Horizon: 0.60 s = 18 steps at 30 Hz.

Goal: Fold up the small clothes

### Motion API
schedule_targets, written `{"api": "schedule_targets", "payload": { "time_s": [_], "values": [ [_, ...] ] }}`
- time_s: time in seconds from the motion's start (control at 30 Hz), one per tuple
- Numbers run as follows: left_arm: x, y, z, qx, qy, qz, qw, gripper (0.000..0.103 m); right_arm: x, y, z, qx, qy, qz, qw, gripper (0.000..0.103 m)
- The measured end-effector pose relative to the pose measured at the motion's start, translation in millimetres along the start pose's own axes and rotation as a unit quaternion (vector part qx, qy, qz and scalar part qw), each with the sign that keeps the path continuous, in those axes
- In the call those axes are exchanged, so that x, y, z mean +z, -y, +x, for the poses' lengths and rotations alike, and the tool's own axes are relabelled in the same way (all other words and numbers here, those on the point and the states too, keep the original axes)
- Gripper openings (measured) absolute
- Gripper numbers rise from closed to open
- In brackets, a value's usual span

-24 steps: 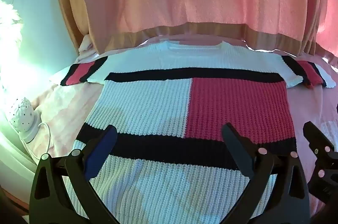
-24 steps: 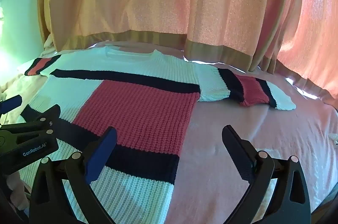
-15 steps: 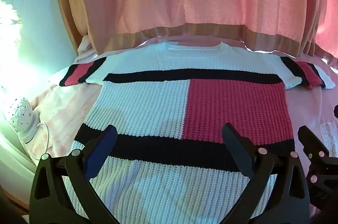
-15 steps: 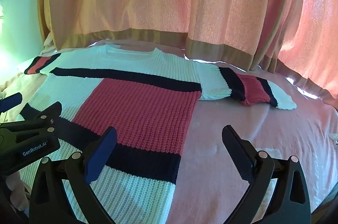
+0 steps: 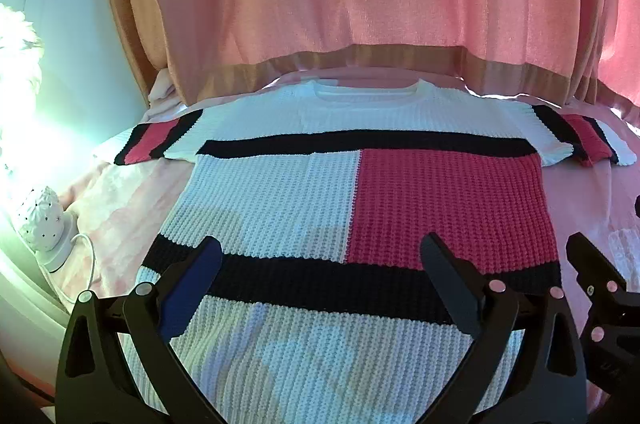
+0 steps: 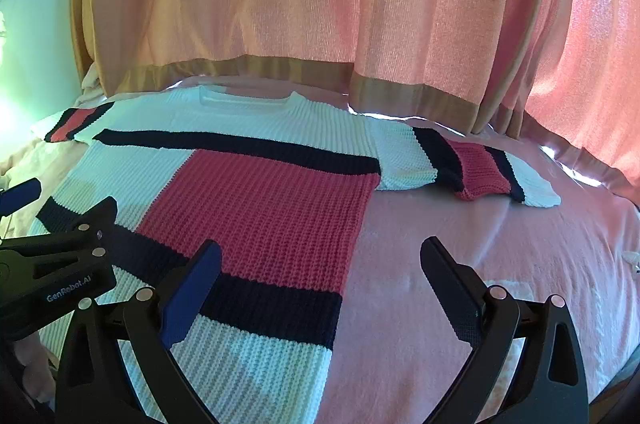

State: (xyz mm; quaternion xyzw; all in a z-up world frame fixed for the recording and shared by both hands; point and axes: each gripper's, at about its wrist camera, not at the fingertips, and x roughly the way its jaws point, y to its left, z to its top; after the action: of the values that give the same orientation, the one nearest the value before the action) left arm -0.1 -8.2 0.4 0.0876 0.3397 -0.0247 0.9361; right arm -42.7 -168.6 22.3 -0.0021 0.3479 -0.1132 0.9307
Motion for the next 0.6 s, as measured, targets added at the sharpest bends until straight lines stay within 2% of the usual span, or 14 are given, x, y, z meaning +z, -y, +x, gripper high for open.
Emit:
{"api": "schedule_targets", "payload": {
  "time_s": [0.6],
  "values": [
    [-1.6, -0.2, 1.4, 0.0, 0.0, 0.003, 1.0, 0.097, -2.6, -1.0, -0.3, -0.001, 0.001, 0.001, 1.0, 0.098]
  ]
}}
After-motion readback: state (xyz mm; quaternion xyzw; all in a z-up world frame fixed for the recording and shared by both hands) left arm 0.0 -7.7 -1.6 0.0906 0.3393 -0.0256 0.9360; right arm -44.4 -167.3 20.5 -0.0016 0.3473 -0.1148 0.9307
